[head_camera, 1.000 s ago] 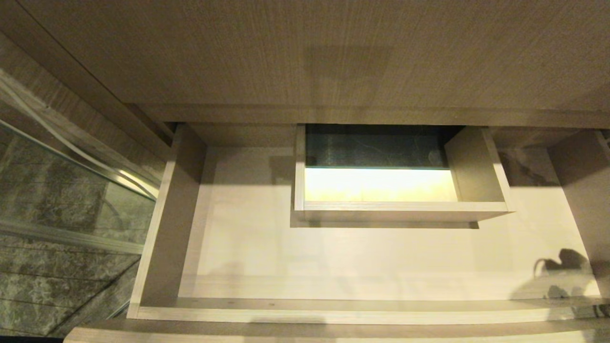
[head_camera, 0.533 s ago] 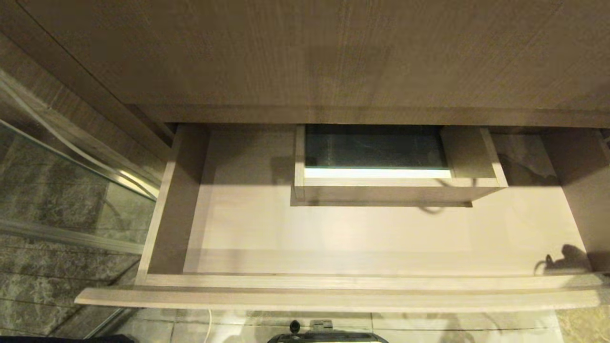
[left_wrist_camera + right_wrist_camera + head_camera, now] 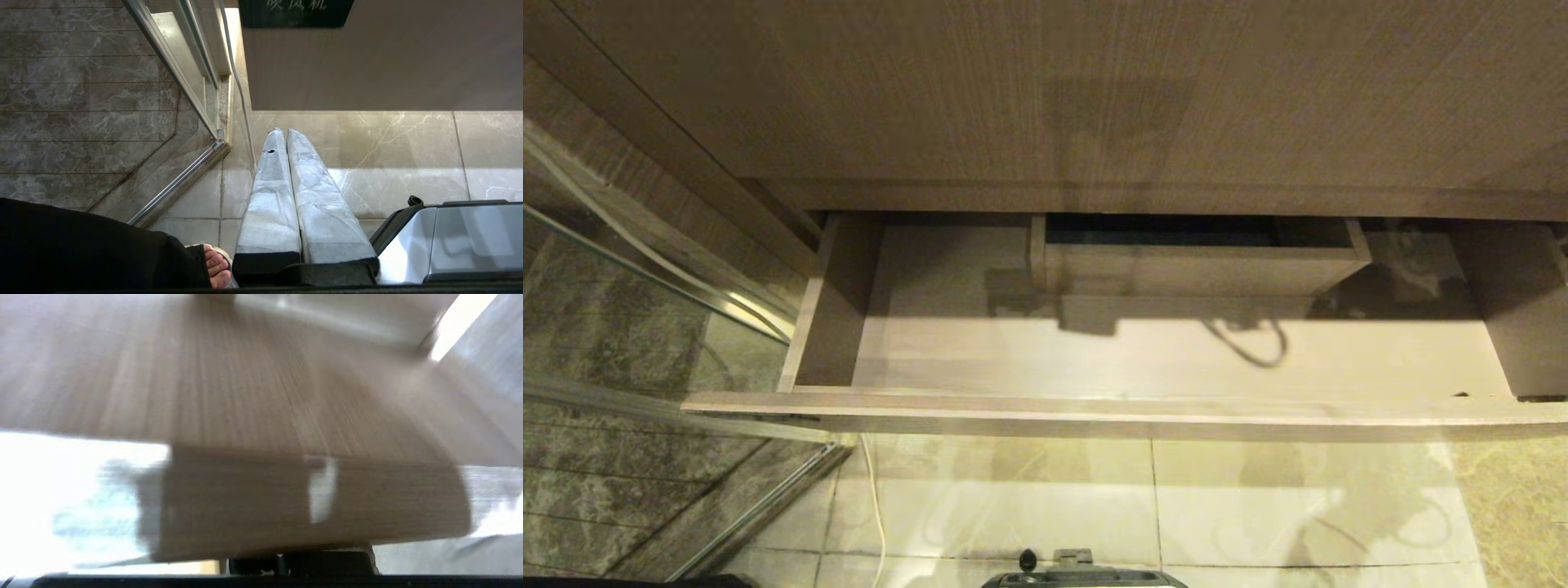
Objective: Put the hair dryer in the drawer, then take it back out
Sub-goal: Close the drawer
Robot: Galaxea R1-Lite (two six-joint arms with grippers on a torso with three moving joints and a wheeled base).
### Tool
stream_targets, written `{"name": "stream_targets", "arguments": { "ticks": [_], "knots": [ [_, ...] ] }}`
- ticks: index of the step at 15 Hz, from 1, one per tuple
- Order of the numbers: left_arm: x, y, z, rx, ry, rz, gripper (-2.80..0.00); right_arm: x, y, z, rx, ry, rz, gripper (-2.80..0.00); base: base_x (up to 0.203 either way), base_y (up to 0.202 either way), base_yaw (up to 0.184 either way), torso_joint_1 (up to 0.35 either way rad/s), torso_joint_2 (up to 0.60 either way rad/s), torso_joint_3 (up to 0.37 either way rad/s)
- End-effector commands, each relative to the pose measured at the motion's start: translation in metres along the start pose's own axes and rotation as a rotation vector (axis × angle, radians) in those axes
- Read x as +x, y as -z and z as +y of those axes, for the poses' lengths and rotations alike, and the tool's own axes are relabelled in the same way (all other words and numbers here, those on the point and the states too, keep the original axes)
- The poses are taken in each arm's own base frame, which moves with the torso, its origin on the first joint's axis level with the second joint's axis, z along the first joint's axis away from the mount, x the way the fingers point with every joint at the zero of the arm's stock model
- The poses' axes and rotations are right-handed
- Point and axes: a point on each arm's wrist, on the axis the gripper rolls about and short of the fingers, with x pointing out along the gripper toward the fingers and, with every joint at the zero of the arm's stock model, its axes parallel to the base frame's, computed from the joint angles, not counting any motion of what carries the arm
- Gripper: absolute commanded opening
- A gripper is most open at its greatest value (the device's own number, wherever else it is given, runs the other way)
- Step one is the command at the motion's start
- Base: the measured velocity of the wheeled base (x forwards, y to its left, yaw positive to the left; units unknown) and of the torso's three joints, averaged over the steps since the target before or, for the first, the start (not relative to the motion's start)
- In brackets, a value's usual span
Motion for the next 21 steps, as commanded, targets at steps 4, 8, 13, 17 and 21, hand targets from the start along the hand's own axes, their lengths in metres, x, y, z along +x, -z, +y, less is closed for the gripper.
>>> {"name": "stream_targets", "arguments": {
  "ticks": [4,8,13,17,21],
  "knots": [
    [0.0,0.0,0.0,0.0,0.001,0.002,-2.8,-0.001,-0.012,-0.01,-0.153,0.018,-0.23,-2.8,0.0,0.0,0.0,0.0,0.0,0.0],
    [0.0,0.0,0.0,0.0,0.001,0.002,-2.8,-0.008,-0.005,-0.007,-0.166,0.017,-0.234,-2.8,0.0,0.0,0.0,0.0,0.0,0.0],
    [0.0,0.0,0.0,0.0,0.0,0.002,-2.8,-0.014,-0.017,-0.016,-0.23,0.061,-0.383,-2.8,0.0,0.0,0.0,0.0,0.0,0.0],
    [0.0,0.0,0.0,0.0,0.001,0.002,-2.8,-0.023,-0.025,-0.021,-0.312,0.1,-0.513,-2.8,0.0,0.0,0.0,0.0,0.0,0.0],
    [0.0,0.0,0.0,0.0,0.0,0.001,-2.8,-0.032,-0.029,-0.023,-0.466,0.23,-0.565,-2.8,0.0,0.0,0.0,0.0,0.0,0.0]
  ]
}}
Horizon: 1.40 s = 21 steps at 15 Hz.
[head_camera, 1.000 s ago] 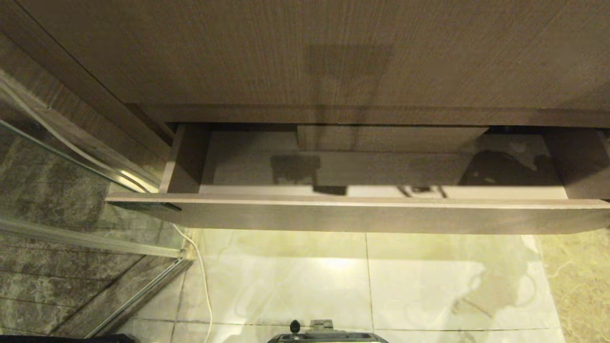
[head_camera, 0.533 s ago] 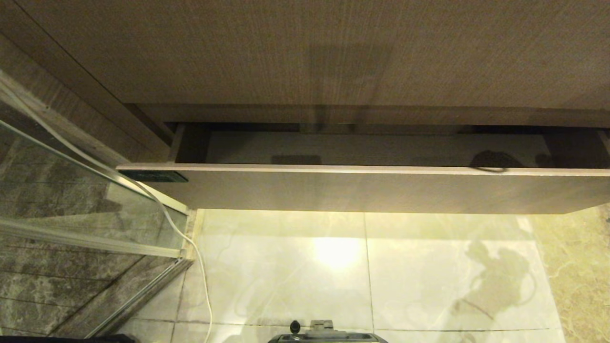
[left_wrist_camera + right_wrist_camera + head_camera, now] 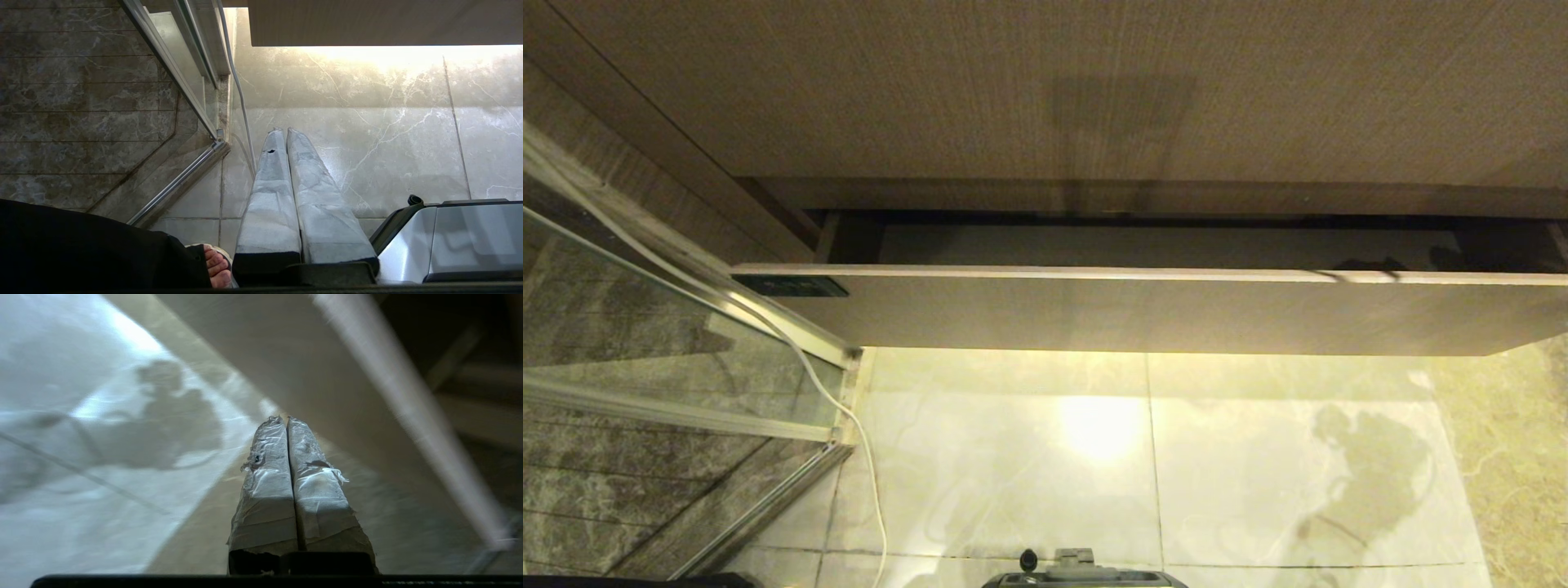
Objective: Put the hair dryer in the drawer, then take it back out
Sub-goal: Close the drawer
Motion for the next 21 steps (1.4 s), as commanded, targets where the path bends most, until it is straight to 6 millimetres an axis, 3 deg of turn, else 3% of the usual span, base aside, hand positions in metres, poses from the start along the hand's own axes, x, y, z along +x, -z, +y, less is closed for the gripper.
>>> {"name": "stream_targets", "arguments": {
  "ticks": [1,10,13,17,21],
  "knots": [
    [0.0,0.0,0.0,0.0,-0.001,0.0,-2.8,-0.004,-0.003,0.0,-0.058,0.029,-0.015,-2.8,0.0,0.0,0.0,0.0,0.0,0.0],
    [0.0,0.0,0.0,0.0,0.001,0.002,-2.8,-0.008,-0.025,-0.03,-0.162,0.263,-0.211,-2.8,0.0,0.0,0.0,0.0,0.0,0.0],
    [0.0,0.0,0.0,0.0,0.001,0.002,-2.8,-0.018,-0.035,-0.037,-0.163,0.302,-0.256,-2.8,0.0,0.0,0.0,0.0,0.0,0.0],
    [0.0,0.0,0.0,0.0,0.001,0.0,-2.8,-0.038,-0.043,-0.019,-0.113,0.238,-0.223,-2.8,0.0,0.0,0.0,0.0,0.0,0.0],
    [0.0,0.0,0.0,0.0,0.001,0.002,-2.8,-0.073,-0.06,0.006,-0.059,0.172,-0.191,-2.8,0.0,0.0,0.0,0.0,0.0,0.0]
  ]
}}
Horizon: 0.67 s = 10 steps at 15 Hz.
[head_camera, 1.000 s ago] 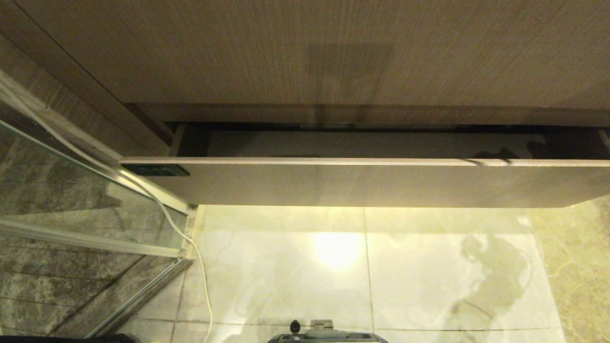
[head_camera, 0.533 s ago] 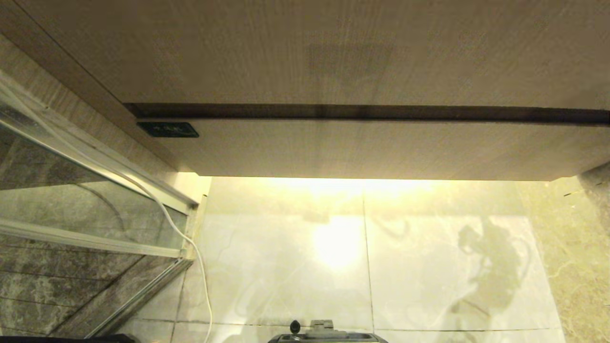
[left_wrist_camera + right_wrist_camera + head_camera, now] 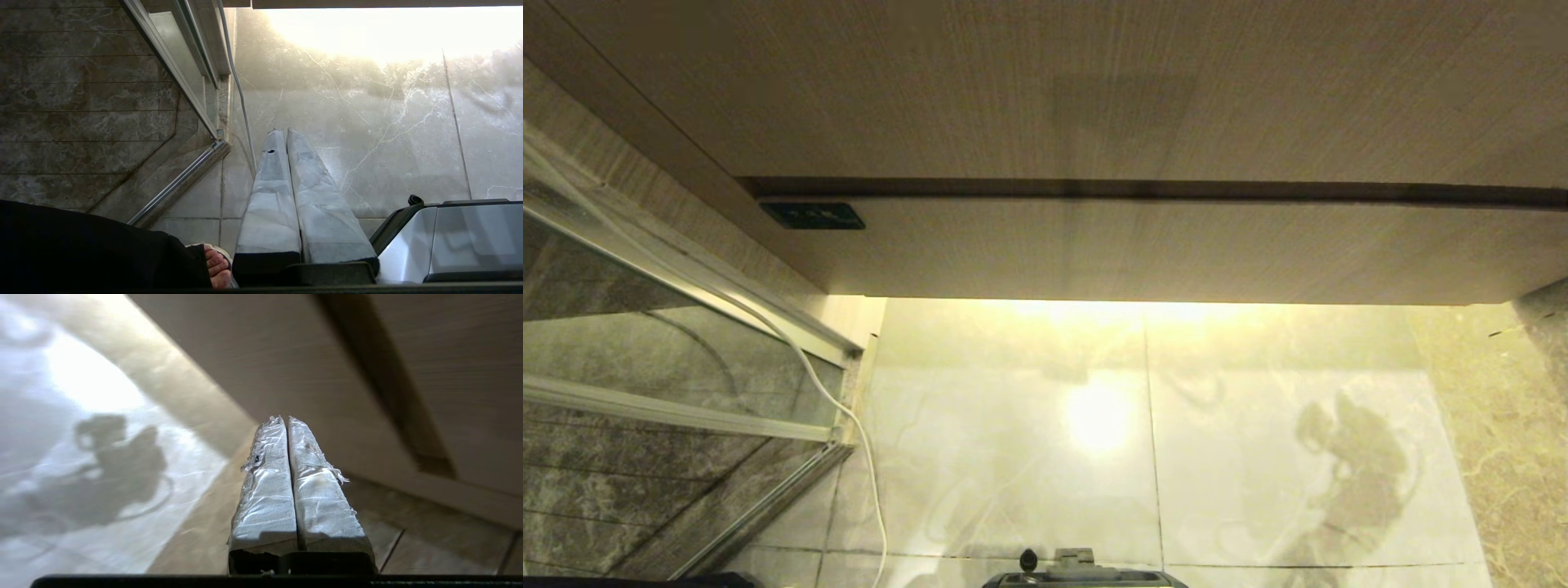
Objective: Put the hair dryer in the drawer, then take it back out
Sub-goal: Close the drawer
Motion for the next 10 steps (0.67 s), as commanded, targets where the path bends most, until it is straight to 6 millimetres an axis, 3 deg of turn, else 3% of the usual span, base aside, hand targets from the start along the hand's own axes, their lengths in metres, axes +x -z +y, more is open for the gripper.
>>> {"name": "stream_targets", "arguments": {
  "ticks": [1,7,10],
  "knots": [
    [0.0,0.0,0.0,0.0,0.0,0.001,-2.8,-0.034,-0.027,0.013,-0.01,-0.001,-0.007,-2.8,0.0,0.0,0.0,0.0,0.0,0.0],
    [0.0,0.0,0.0,0.0,0.0,0.002,-2.8,-0.097,-0.089,0.073,0.09,-0.032,-0.105,-2.8,0.0,0.0,0.0,0.0,0.0,0.0],
    [0.0,0.001,0.0,0.0,-0.001,0.002,-2.8,-0.13,-0.086,0.118,0.2,-0.079,-0.163,-2.8,0.0,0.0,0.0,0.0,0.0,0.0]
  ]
}}
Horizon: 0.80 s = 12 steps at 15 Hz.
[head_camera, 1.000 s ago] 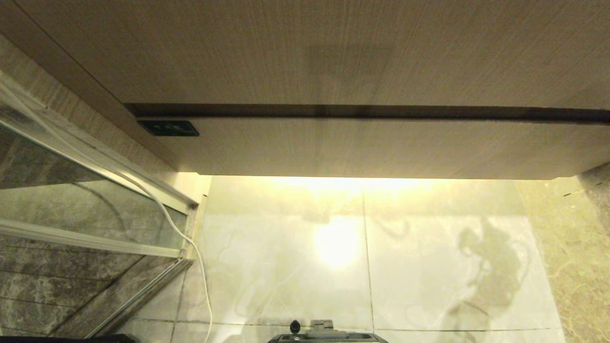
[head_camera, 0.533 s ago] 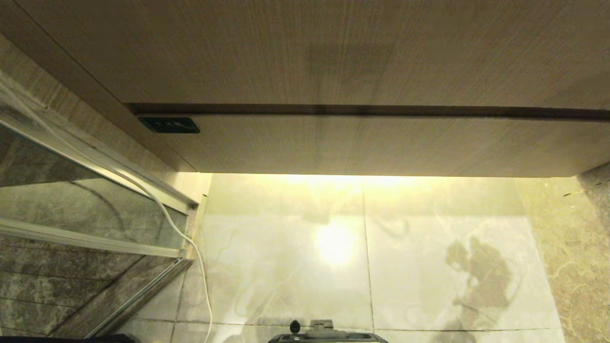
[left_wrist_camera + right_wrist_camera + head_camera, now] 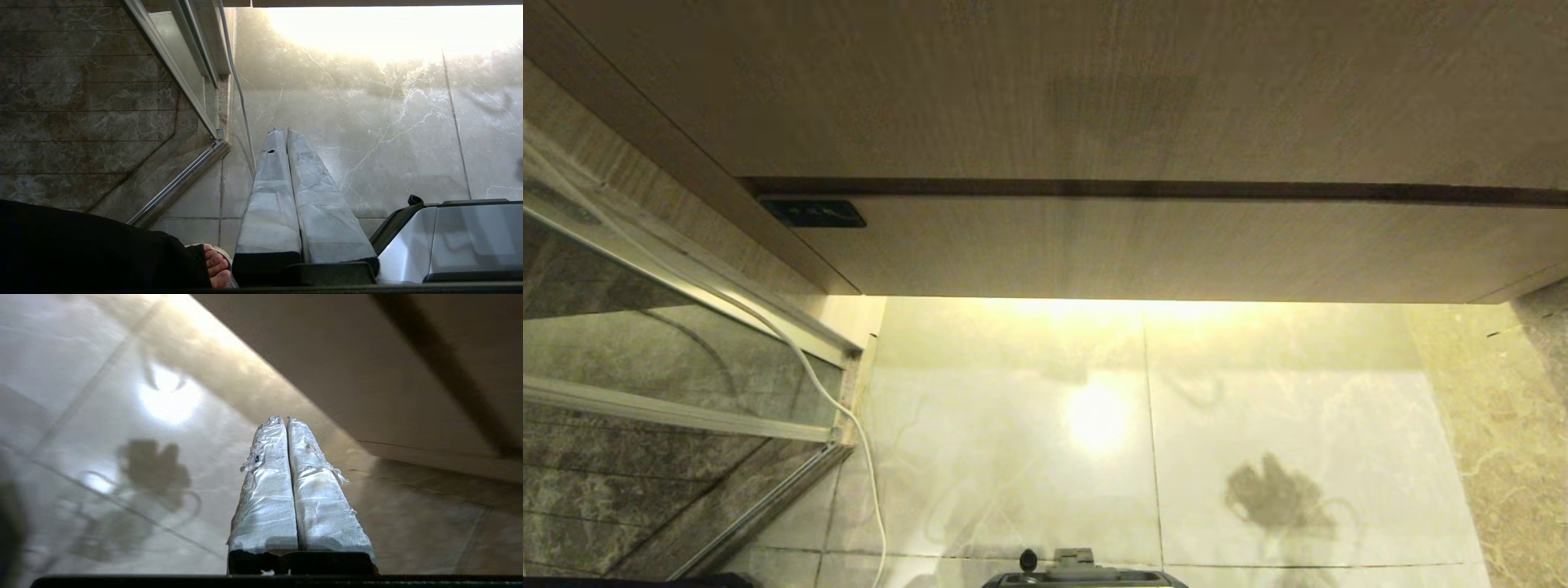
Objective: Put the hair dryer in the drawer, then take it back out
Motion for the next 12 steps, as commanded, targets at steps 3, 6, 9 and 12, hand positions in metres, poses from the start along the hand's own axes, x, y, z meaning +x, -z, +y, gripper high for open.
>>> {"name": "stream_targets", "arguments": {
  "ticks": [3,6,9,12],
  "knots": [
    [0.0,0.0,0.0,0.0,0.0,0.002,-2.8,-0.069,0.033,0.074,0.104,-0.023,-0.167,-2.8,0.0,0.0,0.0,0.0,0.0,0.0],
    [0.0,0.0,0.0,0.0,0.001,0.002,-2.8,-0.092,0.075,0.112,0.248,-0.027,-0.291,-2.8,0.0,0.0,0.0,0.0,0.0,0.0],
    [0.0,0.0,0.0,0.0,0.001,0.0,-2.8,-0.085,0.121,0.14,0.428,0.054,-0.302,-2.8,0.0,0.0,0.0,0.0,0.0,0.0],
    [0.0,0.0,0.0,0.0,0.001,0.002,-2.8,-0.085,0.119,0.138,0.475,0.085,-0.395,-2.8,0.0,0.0,0.0,0.0,0.0,0.0]
  ]
}}
